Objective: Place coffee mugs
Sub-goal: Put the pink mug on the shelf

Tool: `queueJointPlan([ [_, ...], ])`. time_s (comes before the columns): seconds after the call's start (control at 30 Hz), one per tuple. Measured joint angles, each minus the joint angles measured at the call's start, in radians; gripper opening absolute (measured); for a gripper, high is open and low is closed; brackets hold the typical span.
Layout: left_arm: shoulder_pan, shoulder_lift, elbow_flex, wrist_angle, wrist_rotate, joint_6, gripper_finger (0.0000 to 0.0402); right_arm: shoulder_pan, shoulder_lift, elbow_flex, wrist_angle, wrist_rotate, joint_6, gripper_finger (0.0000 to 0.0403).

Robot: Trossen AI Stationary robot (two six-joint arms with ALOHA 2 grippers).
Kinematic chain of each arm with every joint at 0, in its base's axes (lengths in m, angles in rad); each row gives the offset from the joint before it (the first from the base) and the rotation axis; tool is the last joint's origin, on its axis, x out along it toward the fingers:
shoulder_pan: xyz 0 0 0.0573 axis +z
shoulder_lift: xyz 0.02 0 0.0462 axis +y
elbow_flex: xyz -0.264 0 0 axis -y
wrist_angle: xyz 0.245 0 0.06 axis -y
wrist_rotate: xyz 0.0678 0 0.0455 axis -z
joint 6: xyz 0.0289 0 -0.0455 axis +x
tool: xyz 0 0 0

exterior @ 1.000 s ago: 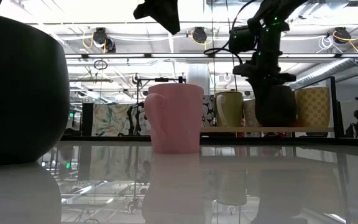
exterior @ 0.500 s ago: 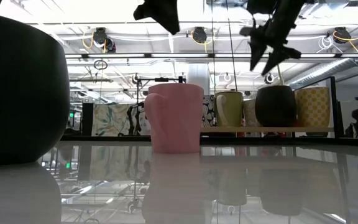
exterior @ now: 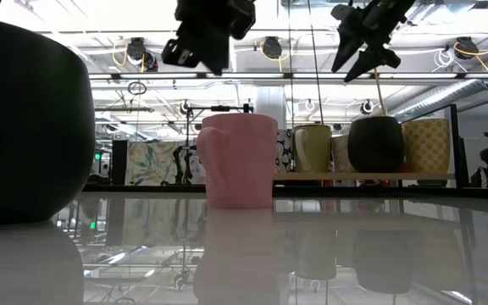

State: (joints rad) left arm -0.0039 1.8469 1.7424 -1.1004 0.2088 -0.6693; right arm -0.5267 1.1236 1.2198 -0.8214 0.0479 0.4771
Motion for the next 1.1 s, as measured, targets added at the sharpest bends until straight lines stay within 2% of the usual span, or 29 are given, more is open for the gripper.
queueJointPlan([
  [0.17,-0.051,0.0,-0.038,0.072,-0.021,-0.047,0.0077,0.006,0.0,0.0,-0.006,-0.011,-0.032,0.0201],
  [0.4,-0.131,0.0,-0.039,0.149,-0.173,-0.185,0.0175,0.005,0.005,0.0,0.003,-0.032,-0.052,0.0201],
  [0.5,-0.148,0.0,-0.039,0.18,-0.242,-0.232,0.0203,0.005,0.006,0.0,0.003,-0.084,-0.052,0.0201],
  [0.67,-0.165,0.045,-0.039,0.22,-0.25,-0.243,0.0209,0.005,0.006,0.0,0.005,-0.135,-0.052,0.0201],
  [0.83,-0.189,0.108,-0.039,0.228,-0.179,-0.233,0.0209,0.005,0.006,0.0,0.024,-0.177,-0.05,0.0201],
  [0.9,-0.201,0.124,-0.039,0.224,-0.181,-0.227,0.0209,0.009,0.006,0.0,0.035,-0.184,-0.049,0.0201],
  [1.1,-0.226,0.137,-0.039,0.161,-0.32,-0.182,0.0209,0.061,-0.004,0.0,0.114,-0.21,0.001,0.0201],
])
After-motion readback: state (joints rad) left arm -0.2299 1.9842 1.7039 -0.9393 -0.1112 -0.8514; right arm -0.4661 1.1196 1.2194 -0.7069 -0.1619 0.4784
